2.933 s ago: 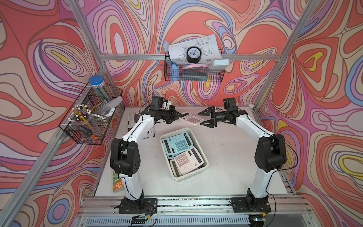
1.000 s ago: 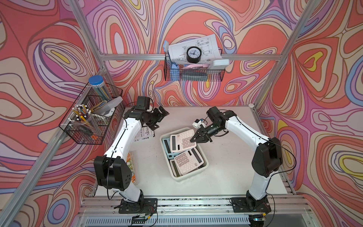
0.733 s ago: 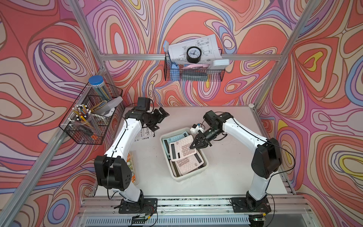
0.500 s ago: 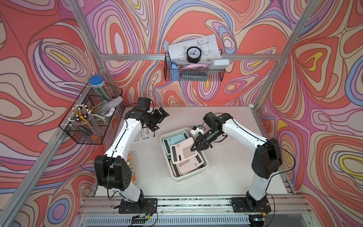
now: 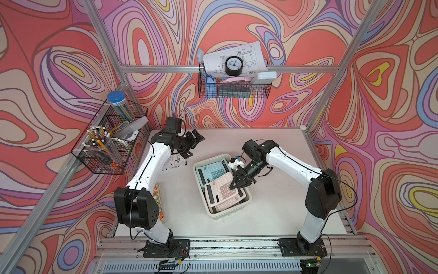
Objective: Put the calculator in the storage box
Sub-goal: Place the calculator in the storage box.
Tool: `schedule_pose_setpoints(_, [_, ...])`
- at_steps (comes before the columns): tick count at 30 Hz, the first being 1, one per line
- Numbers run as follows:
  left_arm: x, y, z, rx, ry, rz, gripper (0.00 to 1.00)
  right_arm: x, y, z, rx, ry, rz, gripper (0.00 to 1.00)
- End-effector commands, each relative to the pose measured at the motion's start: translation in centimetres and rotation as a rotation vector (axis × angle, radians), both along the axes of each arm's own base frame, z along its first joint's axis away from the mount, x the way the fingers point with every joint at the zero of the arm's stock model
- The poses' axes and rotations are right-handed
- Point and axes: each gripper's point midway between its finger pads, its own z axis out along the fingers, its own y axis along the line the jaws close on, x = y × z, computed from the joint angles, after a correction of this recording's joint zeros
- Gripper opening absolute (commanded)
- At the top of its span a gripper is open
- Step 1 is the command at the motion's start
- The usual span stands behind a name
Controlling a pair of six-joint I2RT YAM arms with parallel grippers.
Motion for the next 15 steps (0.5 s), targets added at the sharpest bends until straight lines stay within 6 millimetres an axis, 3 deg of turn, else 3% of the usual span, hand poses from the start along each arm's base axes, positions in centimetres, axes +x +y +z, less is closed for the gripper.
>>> schedule_pose_setpoints(1, [0.3, -0.1, 0.5, -0.004, -0.012, -0.014, 0.98, -1.3, 0.1, 0.4, 0.007, -0.021, 0.045, 0.00])
schedule_pose_setpoints(6, [0.2, -0.1, 0.5, -0.005, -0.009, -0.016, 0.98, -1.3, 0.0, -0.7, -0.025, -0.028, 0.060, 0.02])
schedule_pose_setpoints(12, [-0.3, 0.0, 0.4, -0.001, -0.005, -0.013, 0.99, -0.6, -0.1, -1.0, -0.060, -0.064, 0.055, 0.36])
schedule_pose_setpoints(15, [-0.6, 0.1, 0.1, 0.000, 0.002, -0.007, 0.99, -0.3, -0.3, -1.1, -0.089, -0.086, 0.053, 0.45])
